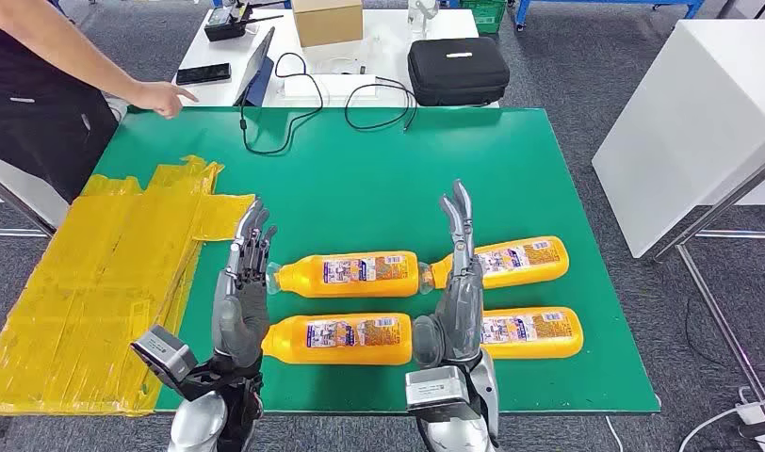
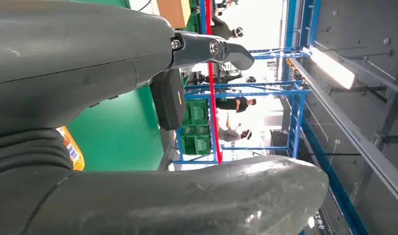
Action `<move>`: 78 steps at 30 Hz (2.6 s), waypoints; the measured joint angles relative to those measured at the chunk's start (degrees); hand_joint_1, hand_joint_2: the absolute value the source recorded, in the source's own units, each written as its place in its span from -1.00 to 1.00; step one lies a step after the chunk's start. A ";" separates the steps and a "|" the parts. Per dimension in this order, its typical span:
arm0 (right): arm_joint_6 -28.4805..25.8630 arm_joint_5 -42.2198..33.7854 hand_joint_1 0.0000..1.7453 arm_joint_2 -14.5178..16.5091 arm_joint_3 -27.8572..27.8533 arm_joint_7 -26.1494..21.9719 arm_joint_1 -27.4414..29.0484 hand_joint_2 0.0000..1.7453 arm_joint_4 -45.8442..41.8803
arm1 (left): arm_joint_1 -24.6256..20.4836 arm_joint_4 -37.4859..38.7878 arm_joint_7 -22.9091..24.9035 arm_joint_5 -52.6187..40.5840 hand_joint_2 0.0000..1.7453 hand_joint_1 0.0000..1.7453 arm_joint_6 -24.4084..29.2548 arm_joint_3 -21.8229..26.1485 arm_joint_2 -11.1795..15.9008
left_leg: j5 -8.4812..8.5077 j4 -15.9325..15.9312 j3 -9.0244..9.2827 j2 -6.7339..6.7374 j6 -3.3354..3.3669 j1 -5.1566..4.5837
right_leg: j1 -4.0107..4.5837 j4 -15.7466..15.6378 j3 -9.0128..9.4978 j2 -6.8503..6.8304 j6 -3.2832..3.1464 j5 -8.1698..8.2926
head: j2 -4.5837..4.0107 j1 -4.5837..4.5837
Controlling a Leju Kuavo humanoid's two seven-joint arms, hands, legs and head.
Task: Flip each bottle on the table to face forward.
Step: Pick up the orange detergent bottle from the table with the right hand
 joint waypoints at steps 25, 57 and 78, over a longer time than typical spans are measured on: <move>0.00 0.00 -0.56 0.00 0.00 0.00 0.00 -1.00 0.00 | 0.00 0.00 0.00 0.00 -1.00 1.00 0.00 0.00 0.00 | 0.00 0.00 0.00 0.00 0.00 0.00 | 0.00 0.00 0.00 0.00 0.00 0.00 | 0.00 0.00; 16.51 -11.18 1.00 -1.99 -7.62 -5.74 2.20 -1.00 4.48 | 1.22 -1.09 -4.99 -9.67 -1.00 1.00 10.29 3.64 0.05 | -0.01 0.00 -0.07 -0.07 0.01 0.00 | -0.01 0.00 -0.01 -0.03 0.01 -0.01 | 0.00 0.00; 11.66 12.24 -1.00 -2.05 -7.00 8.78 3.24 1.00 10.24 | 3.48 -2.14 -2.41 -7.96 -1.00 -1.00 10.57 7.20 -0.85 | -0.01 -0.01 -0.11 -0.05 0.00 0.01 | 0.00 0.00 -0.01 -0.02 0.01 -0.02 | 0.00 -0.01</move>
